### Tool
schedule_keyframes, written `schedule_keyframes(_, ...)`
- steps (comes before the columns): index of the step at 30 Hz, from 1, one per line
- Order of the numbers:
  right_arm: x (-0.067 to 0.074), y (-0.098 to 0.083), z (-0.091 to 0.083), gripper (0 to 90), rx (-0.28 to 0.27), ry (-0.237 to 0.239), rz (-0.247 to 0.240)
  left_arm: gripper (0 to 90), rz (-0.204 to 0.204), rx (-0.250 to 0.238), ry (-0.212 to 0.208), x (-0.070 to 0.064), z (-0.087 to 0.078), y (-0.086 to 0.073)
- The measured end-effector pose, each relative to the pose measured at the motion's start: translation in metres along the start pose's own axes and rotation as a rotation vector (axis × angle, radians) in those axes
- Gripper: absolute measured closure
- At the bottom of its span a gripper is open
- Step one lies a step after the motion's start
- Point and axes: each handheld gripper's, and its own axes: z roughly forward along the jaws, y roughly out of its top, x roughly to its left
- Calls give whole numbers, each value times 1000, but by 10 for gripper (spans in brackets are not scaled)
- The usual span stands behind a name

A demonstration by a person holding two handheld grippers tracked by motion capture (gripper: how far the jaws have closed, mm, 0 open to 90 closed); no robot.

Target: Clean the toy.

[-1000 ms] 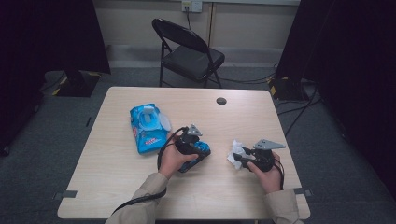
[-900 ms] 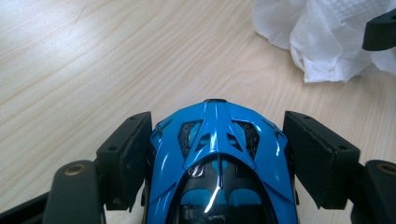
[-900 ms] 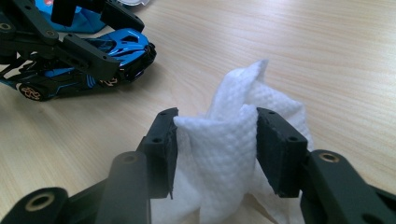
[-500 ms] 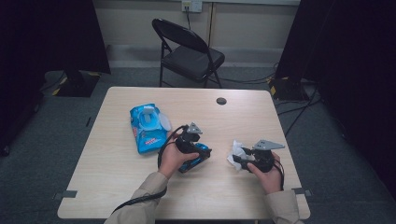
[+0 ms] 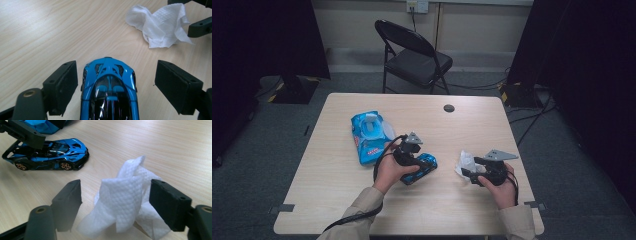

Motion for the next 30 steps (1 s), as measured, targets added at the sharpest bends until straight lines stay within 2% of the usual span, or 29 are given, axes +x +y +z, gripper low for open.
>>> schedule_keyframes(2, 2, 2, -5, 194, 4, 13, -4, 160, -6, -2, -12, 1, -10, -3)
schedule_keyframes(6, 5, 2, -12, 188, 0, 18, -20, 157, -6, -10, -13, 2, -21, -11)
schedule_keyframes(15, 5, 0, -25, 171, 4, 19, -13, 157, -17, -18, -5, 3, -40, -23)
schedule_keyframes(17, 5, -1, -29, 164, 2, 25, -8, 158, -3, -21, -3, 3, -48, -28)
schedule_keyframes(22, 5, -4, -33, 156, 7, 29, -6, 158, -13, -15, 3, 4, -56, -36)
schedule_keyframes(26, 6, -8, -35, 151, 37, 36, -23, 158, 7, -2, 2, 5, -67, -46)
schedule_keyframes(30, 5, -11, -40, 151, 35, 36, -27, 159, 8, -7, 11, 6, -76, -53)
